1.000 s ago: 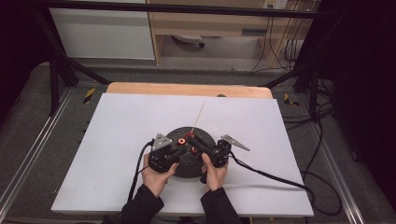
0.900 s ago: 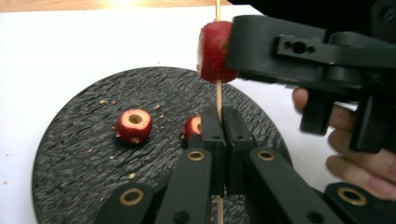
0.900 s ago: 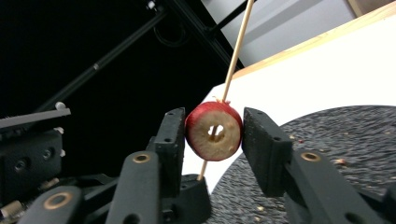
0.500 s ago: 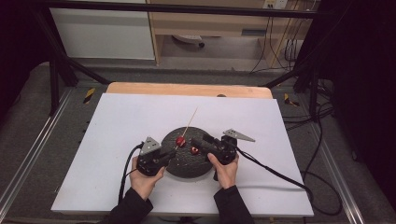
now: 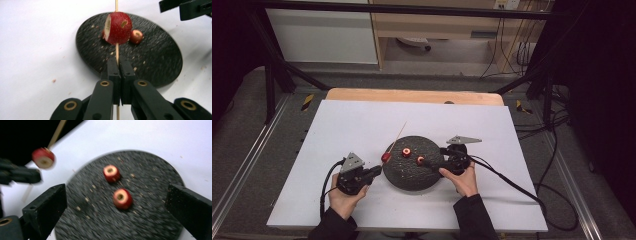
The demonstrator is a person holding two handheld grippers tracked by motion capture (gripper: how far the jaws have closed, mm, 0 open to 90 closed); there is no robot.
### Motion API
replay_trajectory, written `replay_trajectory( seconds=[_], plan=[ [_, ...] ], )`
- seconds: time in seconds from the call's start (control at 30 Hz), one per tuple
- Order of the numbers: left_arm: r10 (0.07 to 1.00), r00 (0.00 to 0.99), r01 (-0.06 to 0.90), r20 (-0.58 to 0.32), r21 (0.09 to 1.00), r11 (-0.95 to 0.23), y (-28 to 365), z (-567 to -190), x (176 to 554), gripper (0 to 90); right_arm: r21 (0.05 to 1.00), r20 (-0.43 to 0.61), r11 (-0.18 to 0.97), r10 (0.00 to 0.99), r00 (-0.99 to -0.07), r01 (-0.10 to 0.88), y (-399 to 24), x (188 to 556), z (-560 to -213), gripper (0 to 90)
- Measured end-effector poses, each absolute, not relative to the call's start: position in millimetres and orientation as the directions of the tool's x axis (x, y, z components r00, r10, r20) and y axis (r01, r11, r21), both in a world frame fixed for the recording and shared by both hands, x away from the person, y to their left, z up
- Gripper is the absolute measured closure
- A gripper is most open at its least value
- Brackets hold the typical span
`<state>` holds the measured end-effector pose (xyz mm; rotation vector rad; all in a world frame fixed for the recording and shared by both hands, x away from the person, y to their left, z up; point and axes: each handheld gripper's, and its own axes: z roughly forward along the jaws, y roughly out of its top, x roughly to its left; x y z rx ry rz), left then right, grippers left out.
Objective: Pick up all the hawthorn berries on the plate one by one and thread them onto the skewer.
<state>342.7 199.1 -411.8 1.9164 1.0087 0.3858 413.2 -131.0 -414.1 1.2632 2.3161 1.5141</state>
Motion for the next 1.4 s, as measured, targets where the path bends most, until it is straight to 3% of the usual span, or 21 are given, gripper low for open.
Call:
replay_trajectory(
  seconds=[0.47,0.63,1.1,1.4],
  plan=[
    [0.773,0.621,0.515,-0.129,0.810,-0.279,229,-427,330,88.5,0.653,0.123,0.502,0.668,-0.733,0.567,-112,436,-394,9.2],
    [0.770,0.624,0.520,-0.133,0.807,-0.282,233,-430,328,88.5,0.596,0.081,0.584,0.640,-0.765,0.551,-101,446,-390,15.1],
    [0.764,0.631,0.523,-0.135,0.801,-0.291,233,-434,327,88.4,0.467,0.073,0.722,0.545,-0.836,0.511,-67,467,-399,37.1],
    [0.761,0.634,0.525,-0.138,0.800,-0.292,234,-434,327,88.5,0.419,0.094,0.733,0.551,-0.829,0.535,-63,476,-408,50.6]
  ],
)
